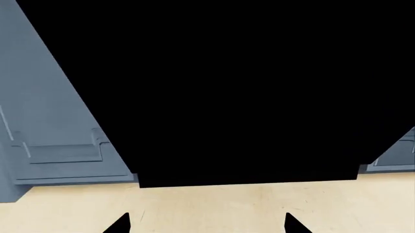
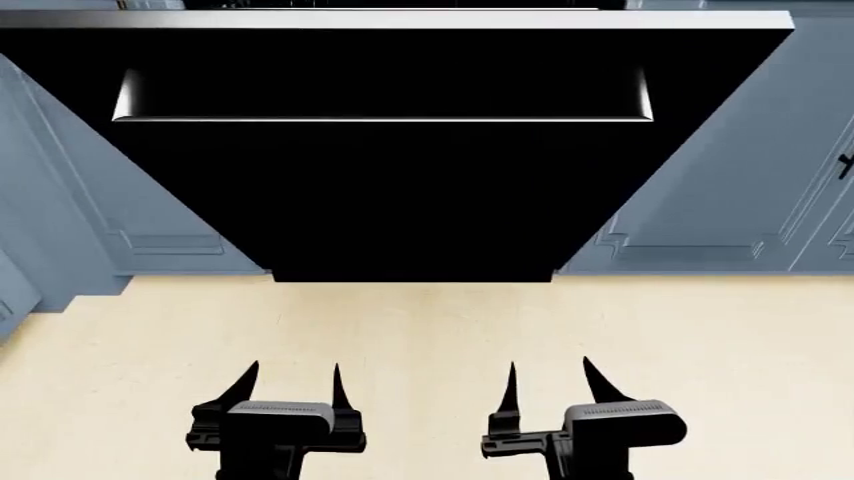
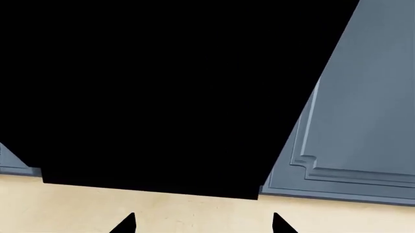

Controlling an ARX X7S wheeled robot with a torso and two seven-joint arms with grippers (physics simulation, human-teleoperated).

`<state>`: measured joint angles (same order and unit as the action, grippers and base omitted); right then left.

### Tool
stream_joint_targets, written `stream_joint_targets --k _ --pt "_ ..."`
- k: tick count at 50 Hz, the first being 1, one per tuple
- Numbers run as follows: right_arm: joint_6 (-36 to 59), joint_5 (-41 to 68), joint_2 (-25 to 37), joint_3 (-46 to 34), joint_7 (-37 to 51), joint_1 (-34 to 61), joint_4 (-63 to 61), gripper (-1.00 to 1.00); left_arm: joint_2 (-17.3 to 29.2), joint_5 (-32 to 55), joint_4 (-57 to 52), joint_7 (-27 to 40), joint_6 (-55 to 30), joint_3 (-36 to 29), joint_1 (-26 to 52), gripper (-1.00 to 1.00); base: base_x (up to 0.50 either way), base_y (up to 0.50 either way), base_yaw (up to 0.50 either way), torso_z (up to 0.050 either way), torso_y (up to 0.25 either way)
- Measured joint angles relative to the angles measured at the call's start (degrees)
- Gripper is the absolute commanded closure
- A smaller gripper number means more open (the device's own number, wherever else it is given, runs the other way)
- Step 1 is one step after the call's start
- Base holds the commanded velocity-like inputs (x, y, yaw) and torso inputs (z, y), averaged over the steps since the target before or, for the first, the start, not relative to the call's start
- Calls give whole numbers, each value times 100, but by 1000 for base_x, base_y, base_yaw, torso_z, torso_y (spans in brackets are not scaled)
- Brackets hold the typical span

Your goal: Close the dishwasher door

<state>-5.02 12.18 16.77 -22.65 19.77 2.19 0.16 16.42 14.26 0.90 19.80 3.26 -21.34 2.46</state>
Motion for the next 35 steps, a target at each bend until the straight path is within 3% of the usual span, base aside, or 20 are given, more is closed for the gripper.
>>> stream_joint_targets --k 35 --pt "39 85 42 -43 38 2 -48 -100 33 37 -1 48 16 -48 7 -100 16 0 0 0 0"
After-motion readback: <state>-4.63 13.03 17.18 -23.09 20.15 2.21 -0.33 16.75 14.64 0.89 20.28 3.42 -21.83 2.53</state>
